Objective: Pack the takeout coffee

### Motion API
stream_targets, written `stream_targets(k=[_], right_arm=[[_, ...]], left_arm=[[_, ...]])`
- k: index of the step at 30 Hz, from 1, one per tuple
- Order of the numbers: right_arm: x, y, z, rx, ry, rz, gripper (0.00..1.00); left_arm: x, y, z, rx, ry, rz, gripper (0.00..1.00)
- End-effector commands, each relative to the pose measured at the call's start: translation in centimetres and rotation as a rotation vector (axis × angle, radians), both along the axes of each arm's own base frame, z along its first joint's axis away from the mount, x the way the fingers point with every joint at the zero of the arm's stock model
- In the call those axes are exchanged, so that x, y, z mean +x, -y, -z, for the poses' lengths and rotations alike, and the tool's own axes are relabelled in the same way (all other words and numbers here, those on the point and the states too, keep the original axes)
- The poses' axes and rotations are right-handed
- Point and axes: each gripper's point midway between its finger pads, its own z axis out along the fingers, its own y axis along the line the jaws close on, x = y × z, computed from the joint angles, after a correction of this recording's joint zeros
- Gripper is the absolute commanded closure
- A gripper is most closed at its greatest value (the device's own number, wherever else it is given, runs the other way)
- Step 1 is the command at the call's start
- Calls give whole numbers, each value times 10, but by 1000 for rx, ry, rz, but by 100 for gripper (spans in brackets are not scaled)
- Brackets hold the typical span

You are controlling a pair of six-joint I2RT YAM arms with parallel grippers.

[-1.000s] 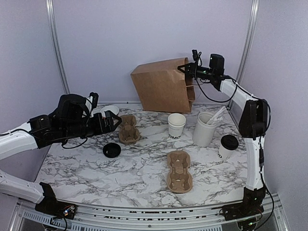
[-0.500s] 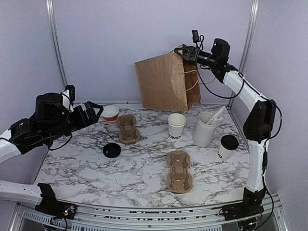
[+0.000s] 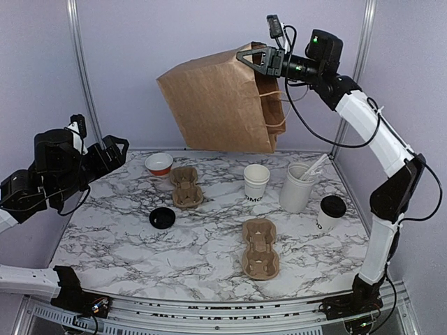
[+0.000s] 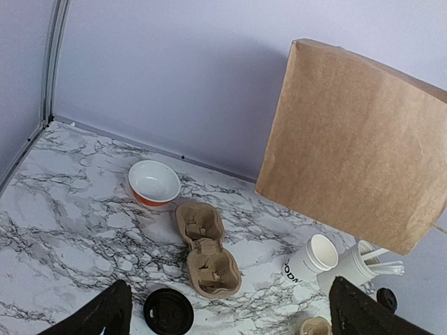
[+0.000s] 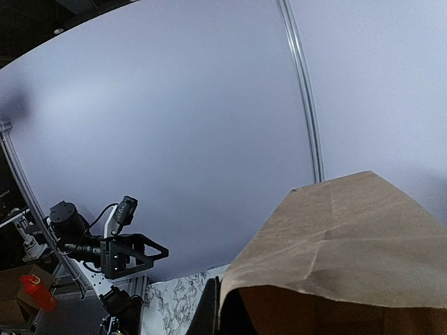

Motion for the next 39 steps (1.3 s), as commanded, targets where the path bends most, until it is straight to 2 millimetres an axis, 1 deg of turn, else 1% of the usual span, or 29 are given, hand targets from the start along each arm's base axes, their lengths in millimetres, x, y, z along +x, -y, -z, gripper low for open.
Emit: stream_targets(k=[1, 3, 5, 6, 10, 12, 13, 16, 18, 19, 22, 26, 28, 29, 31, 32, 36, 39], right_arm=[[-39, -10, -1, -73, 15, 0, 100], [-59, -21, 6, -121, 20, -17, 100], [-72, -27, 18, -176, 13, -25, 100], [-78, -30, 26, -205, 3, -29, 100], [-97, -37, 53, -312, -27, -20, 100], [-111, -42, 61, -351, -37, -36, 100], [-120, -44, 66, -378, -43, -50, 100], [-147, -49, 78, -440, -27, -99, 100], [-164, -51, 86, -473, -20, -130, 100], [-175, -53, 90, -488, -24, -149, 100], [-195, -54, 100, -530, -22, -184, 100], [-225, -59, 115, -587, 15, -237, 100], [-235, -63, 123, -619, 42, -248, 100], [-239, -65, 127, -633, 52, -251, 100], [-239, -69, 131, -651, 62, -241, 100], [-239, -70, 133, -657, 61, -241, 100], [-241, -74, 141, -674, 65, -260, 100], [-246, -80, 146, -694, 89, -265, 100]], left_arm=[[-2, -20, -27, -13, 43, -74, 1], [-3, -22, -31, -26, 42, -81, 1], [-5, -25, -34, -32, 40, -86, 1], [-6, -28, -39, -44, 45, -92, 1], [-21, -50, -63, -89, 73, -123, 1], [-28, -61, -69, -92, 85, -139, 1], [-29, -63, -69, -83, 78, -141, 1], [-30, -61, -56, -52, 42, -133, 1], [-29, -55, -44, -40, 14, -112, 1], [-28, -50, -41, -34, 2, -93, 1], [-24, -29, -28, 9, -60, -13, 1], [-20, -3, 0, 58, -168, 80, 1], [-20, 9, 15, 59, -222, 131, 1], [-21, 14, 21, 53, -247, 154, 1], [-25, 23, 35, 42, -299, 210, 1], [-27, 24, 40, 40, -316, 225, 1], [-35, 22, 57, 47, -375, 255, 1], [-41, 15, 62, 54, -407, 261, 1]])
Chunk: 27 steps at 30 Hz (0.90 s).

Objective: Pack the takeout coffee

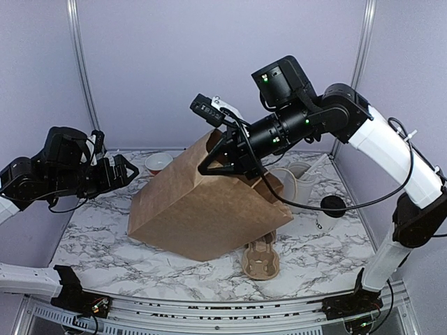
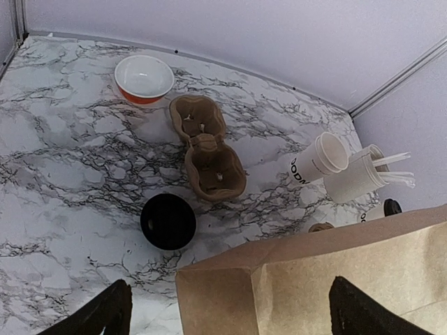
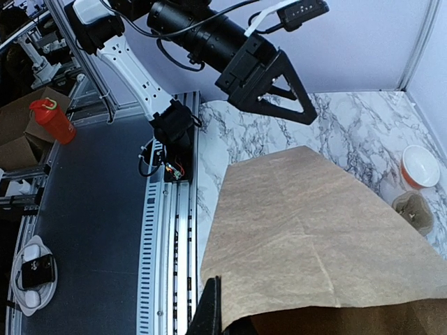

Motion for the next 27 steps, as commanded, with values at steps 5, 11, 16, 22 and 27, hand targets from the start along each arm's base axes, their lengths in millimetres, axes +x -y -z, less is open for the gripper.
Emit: stream_targets(k=[5, 11, 16, 22, 27], right_arm=[[-4, -23, 18, -59, 64, -25, 100], [7, -44, 23, -66, 71, -2, 100], [-10, -71, 23, -38, 50, -57, 90], [-24, -90, 28, -14, -10, -108, 65], [-30, -98, 17, 44, -42, -134, 46]], left_arm=[[-33, -18, 23, 36, -123, 62, 1], [-57, -38, 53, 43, -207, 26, 5], [-74, -50, 78, 21, -267, -6, 10], [-74, -73, 68, 15, -219, -115, 10], [-69, -83, 65, 25, -190, -176, 10]])
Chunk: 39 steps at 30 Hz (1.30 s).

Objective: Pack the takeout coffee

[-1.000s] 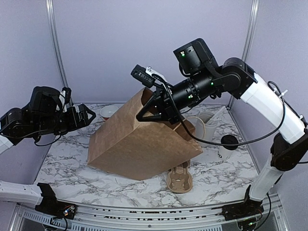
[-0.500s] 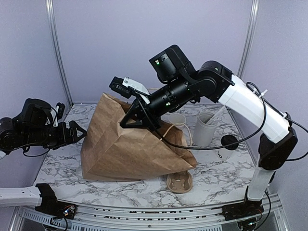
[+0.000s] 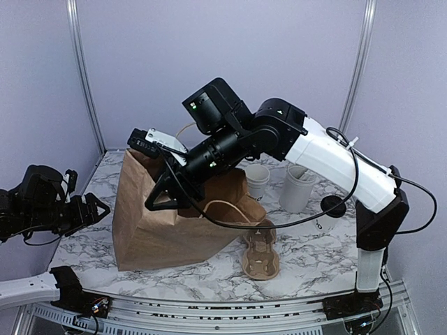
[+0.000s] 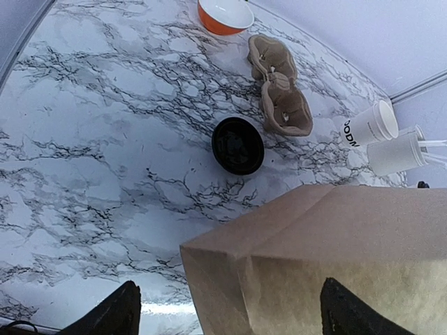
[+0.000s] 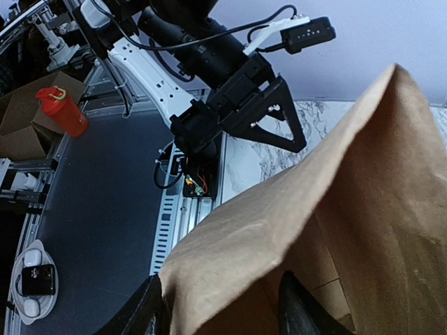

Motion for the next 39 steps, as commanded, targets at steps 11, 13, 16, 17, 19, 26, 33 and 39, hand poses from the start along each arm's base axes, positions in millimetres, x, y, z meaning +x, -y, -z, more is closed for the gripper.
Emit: stream_targets(k=[11, 13, 16, 17, 19, 26, 33, 39], right_arm=[[-14, -23, -39, 169, -61, -41, 20], [-18, -25, -43, 185, -58, -50, 19], [-19, -26, -37, 173, -62, -49, 19], [-18, -27, -34, 167, -62, -42, 19], [-17, -28, -28, 153, -70, -34, 19], [-12, -31, -20, 139, -75, 3, 21], [-8, -32, -30, 171, -57, 20, 21], [-3, -31, -44, 216, -24, 46, 21]], left_arm=[[11, -28, -26, 33, 105, -142, 10], [12, -27, -33, 24, 131, -132, 10], [14, -20, -54, -16, 200, -85, 11], [14, -17, -63, -32, 227, -61, 11], [13, -9, -83, -70, 287, -6, 12], [-10, 30, -137, -206, 427, 285, 16], [-38, 68, -165, -352, 466, 542, 17], [-44, 90, -174, -409, 461, 655, 23]])
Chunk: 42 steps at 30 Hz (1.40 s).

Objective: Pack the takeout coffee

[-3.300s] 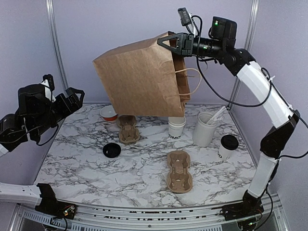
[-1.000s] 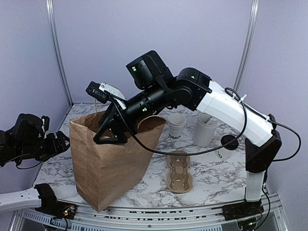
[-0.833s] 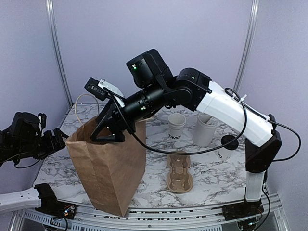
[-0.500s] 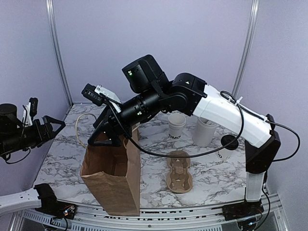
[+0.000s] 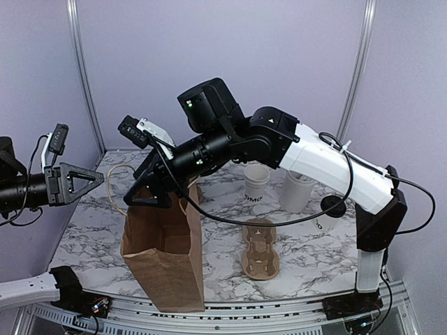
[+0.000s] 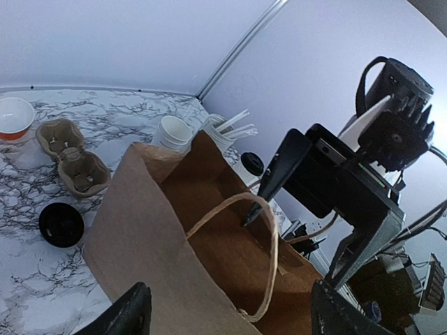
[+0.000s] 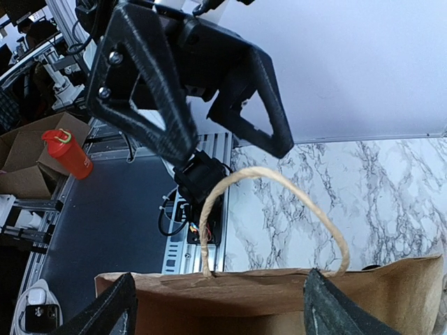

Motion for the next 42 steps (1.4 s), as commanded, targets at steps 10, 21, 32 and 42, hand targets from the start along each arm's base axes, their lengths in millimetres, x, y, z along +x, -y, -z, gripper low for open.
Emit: stream_targets(k=[10, 21, 32, 42], right_arm=[[20, 5, -53, 158, 106, 139, 19], [89, 42, -87, 265, 103, 384, 18], [131, 85, -89, 259, 126, 534, 17], [150, 130, -86, 248, 141, 683, 17]], left_arm=[[14, 36, -18, -17, 31, 112, 56], [51, 42, -18, -64, 34, -44, 100], [76, 60, -17, -146, 161, -259, 100], [92, 63, -14, -119, 252, -349, 100]])
